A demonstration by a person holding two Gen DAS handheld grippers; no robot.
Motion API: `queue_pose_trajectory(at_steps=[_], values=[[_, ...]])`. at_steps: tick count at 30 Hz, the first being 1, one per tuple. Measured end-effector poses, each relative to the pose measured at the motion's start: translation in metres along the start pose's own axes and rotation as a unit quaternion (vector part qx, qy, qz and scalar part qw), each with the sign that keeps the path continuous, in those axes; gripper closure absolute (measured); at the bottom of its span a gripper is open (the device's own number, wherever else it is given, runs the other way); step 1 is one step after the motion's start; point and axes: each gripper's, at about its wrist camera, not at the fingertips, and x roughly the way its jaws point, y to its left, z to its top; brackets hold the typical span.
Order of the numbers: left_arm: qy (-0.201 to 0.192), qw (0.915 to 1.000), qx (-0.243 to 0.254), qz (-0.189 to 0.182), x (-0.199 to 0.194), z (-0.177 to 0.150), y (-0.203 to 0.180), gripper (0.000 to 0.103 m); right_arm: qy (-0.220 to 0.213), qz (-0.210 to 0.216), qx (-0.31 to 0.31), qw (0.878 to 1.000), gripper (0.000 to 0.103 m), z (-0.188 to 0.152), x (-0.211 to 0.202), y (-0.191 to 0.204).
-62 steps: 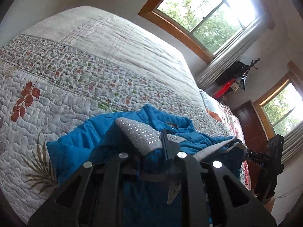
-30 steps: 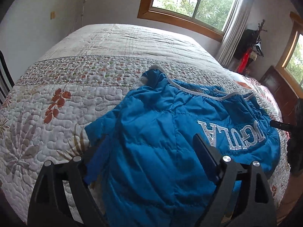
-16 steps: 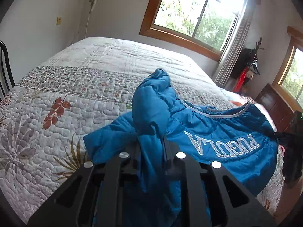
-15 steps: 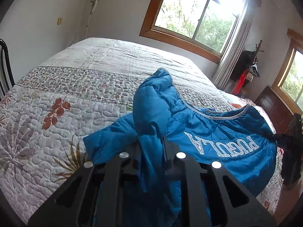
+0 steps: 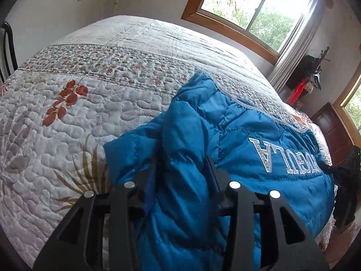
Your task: Fold large clothes
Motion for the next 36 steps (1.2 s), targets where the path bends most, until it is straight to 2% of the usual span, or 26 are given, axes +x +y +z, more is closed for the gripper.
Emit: queue_pose_trajectory(at_steps=[1, 2, 5, 7, 9, 11, 13, 16, 18, 22, 26, 30, 36], values=[[-0.008, 0.9999, -0.005, 0.005, -0.008, 0.002, 0.004, 0.054, -0.008, -0.010, 0.002, 1.000, 0.069, 0.002, -0.008, -0.002], [-0.018, 0.9997, -0.012, 0.012, -0.018, 0.005, 0.007, 0.051, -0.016, -0.015, 0.004, 1.000, 0.068, 0.003, -0.016, -0.002], [-0.055, 0.9976, -0.026, 0.034, -0.048, 0.010, 0.009, 0.051, -0.022, -0.010, -0.014, 1.000, 0.068, 0.002, -0.037, 0.015], [-0.069, 0.9972, -0.016, 0.025, -0.067, 0.010, -0.004, 0.051, -0.022, -0.006, -0.045, 0.999, 0.068, -0.004, -0.045, 0.040], [-0.070, 0.9974, 0.013, 0.006, -0.080, 0.005, -0.033, 0.050, -0.018, -0.002, -0.092, 0.996, 0.068, -0.017, -0.049, 0.076], [-0.073, 0.9960, 0.049, -0.018, -0.087, -0.005, -0.067, 0.046, -0.010, 0.005, -0.145, 0.989, 0.068, -0.033, -0.047, 0.113], [-0.066, 0.9939, 0.085, -0.023, -0.085, -0.020, -0.098, 0.045, 0.004, 0.014, -0.182, 0.983, 0.068, -0.050, -0.038, 0.142], [-0.050, 0.9900, 0.130, -0.026, -0.070, -0.043, -0.128, 0.045, 0.021, 0.001, -0.208, 0.978, 0.070, -0.069, -0.019, 0.165], [-0.033, 0.9879, 0.151, -0.018, -0.050, -0.054, -0.139, 0.045, 0.034, -0.005, -0.214, 0.976, 0.072, -0.077, -0.004, 0.169], [0.003, 0.9864, 0.164, 0.003, -0.011, -0.066, -0.133, 0.045, 0.063, -0.027, -0.223, 0.972, 0.073, -0.087, 0.024, 0.168], [0.000, 0.9782, 0.205, 0.034, 0.002, -0.082, -0.136, 0.044, 0.079, -0.048, -0.232, 0.968, 0.073, -0.096, 0.044, 0.161], [-0.003, 0.9737, 0.222, 0.052, 0.009, -0.092, -0.137, 0.044, 0.079, -0.048, -0.226, 0.970, 0.074, -0.100, 0.056, 0.154], [0.000, 0.9741, 0.221, 0.047, 0.008, -0.093, -0.136, 0.045, 0.071, -0.055, -0.226, 0.970, 0.074, -0.104, 0.056, 0.154]])
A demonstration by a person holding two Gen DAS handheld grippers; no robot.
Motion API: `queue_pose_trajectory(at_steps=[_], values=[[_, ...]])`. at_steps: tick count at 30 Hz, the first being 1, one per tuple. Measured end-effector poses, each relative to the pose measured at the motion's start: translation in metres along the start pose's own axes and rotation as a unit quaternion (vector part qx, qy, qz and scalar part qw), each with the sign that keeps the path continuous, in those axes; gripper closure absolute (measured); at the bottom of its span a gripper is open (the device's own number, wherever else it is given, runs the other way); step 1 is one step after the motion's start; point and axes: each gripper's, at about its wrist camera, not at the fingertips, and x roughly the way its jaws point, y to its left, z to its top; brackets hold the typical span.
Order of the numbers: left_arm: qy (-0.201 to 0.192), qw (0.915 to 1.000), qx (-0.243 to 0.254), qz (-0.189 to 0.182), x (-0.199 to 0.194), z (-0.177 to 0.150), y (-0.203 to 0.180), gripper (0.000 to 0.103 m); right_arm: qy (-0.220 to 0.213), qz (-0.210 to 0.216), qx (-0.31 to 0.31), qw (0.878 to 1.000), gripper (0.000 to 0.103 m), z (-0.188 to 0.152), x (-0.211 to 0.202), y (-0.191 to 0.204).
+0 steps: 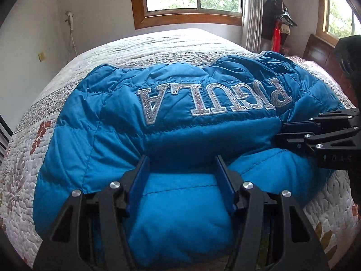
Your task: Fold large clothes
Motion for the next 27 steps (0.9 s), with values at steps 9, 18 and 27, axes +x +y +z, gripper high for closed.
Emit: queue_pose_trajectory(at_steps=[9, 18, 27], values=[[-0.041, 0.9973, -0.053, -0.030, -0.067, 0.024, 0.041, 0.024, -0.075, 0.027, 0.023, 0.997, 0.034, 0.012, -0.086, -0.018], [-0.001, 0.9780, -0.201, -0.057, -0.069, 0.017, 0.166, 0.012, -0.087, 0.064, 0.204, 0.973, 0.015, -0.011, -0.115, -0.156], [0.042, 0.9645, -0.239, -0.105, -0.025, 0.005, 0.190, 0.012, -0.043, 0.145, 0.270, 0.951, 0.012, -0.026, -0.069, -0.202]])
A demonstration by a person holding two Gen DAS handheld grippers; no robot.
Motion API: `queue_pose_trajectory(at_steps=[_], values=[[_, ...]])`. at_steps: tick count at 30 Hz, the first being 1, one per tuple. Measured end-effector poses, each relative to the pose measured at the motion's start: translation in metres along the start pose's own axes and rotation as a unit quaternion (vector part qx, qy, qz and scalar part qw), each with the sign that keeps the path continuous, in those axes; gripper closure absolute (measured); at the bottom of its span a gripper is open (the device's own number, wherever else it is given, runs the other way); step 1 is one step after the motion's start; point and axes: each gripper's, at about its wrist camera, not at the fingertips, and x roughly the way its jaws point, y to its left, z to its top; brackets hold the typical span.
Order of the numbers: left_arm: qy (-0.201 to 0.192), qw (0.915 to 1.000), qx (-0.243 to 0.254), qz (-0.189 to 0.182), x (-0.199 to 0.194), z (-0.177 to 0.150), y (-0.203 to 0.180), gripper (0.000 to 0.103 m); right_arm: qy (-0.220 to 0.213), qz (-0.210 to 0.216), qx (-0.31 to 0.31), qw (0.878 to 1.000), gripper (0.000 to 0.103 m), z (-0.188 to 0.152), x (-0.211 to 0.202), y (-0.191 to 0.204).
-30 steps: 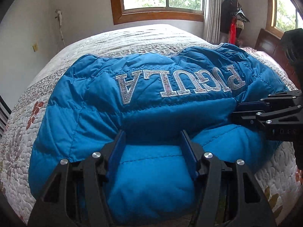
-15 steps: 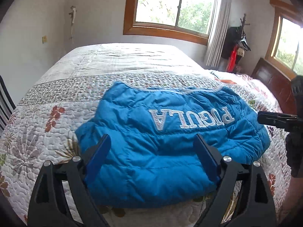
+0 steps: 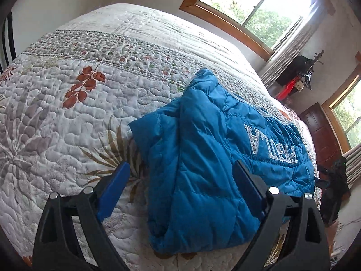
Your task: Fold large clothes
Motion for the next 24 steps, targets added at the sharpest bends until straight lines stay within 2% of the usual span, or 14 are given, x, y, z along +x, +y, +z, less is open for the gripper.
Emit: queue_pose_trajectory(at_steps=[8, 18, 21, 23, 24], values=[[0.042, 0.9972, -0.029, -0.056, 0.031, 0.000, 0.015, 0.011, 0.025, 0.020, 0.003, 0.999, 0.011, -0.003, 0.022, -0.003], [0.079, 0.9921, -0.038, -0.090, 0.067, 0.010, 0.010, 0.011, 0.030, 0.043, -0.013, 0.999, 0.011, 0.005, 0.045, 0.002], [0.081, 0.9927, -0.038, -0.081, 0.075, 0.013, 0.004, 0.013, 0.038, 0.040, -0.020, 0.998, 0.022, 0.007, 0.051, 0.006], [0.083, 0.9919, -0.043, -0.086, 0.076, 0.015, 0.000, 0.034, 0.042, 0.053, -0.015, 0.998, 0.039, 0.009, 0.053, 0.005], [0.085, 0.9908, -0.051, -0.093, 0.076, 0.017, -0.001, 0.040, 0.043, 0.060, -0.012, 0.997, 0.044, 0.009, 0.053, 0.005]])
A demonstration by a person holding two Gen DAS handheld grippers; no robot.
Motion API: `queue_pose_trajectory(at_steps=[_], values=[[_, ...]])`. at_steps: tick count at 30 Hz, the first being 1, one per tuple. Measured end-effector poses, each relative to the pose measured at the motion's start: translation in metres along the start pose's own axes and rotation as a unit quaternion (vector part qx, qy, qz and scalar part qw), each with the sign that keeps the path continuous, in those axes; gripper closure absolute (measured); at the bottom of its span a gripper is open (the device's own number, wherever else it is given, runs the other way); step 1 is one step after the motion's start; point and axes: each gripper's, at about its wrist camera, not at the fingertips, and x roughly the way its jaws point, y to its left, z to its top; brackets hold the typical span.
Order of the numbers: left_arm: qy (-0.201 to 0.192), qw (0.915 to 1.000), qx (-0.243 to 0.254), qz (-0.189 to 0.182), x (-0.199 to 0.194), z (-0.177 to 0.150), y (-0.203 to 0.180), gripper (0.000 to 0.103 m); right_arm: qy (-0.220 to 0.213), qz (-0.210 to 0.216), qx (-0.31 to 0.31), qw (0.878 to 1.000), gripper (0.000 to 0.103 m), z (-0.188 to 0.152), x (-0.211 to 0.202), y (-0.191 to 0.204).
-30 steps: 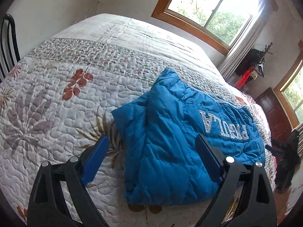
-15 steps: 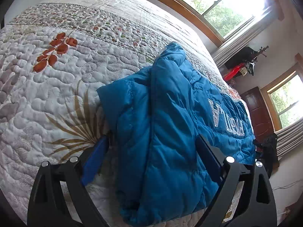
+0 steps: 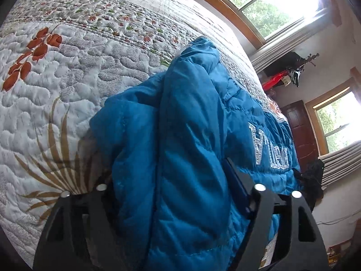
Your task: Fold large clothes
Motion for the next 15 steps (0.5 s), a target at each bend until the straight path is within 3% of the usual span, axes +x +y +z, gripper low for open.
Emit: queue_pose_trajectory(at_steps=[2, 5, 8, 15], values=[[-0.002, 1.0000, -0.004, 0.001, -0.001, 0.002, -0.005, 0.058, 0.000, 0.012, 0.005, 1.000, 0.061, -0.001, -0.002, 0.002], [-0.024, 0.9995, 0.015, 0.014, -0.011, -0.003, -0.023, 0.077, -0.008, 0.011, -0.003, 1.000, 0.072, -0.004, -0.012, 0.013], [-0.046, 0.9984, 0.029, 0.015, -0.027, -0.008, -0.040, 0.085, -0.020, 0.012, -0.017, 1.000, 0.076, -0.007, -0.025, 0.030], [-0.081, 0.9942, 0.071, -0.001, -0.079, -0.032, -0.078, 0.087, -0.042, 0.021, -0.069, 0.996, 0.077, -0.035, -0.073, 0.083]])
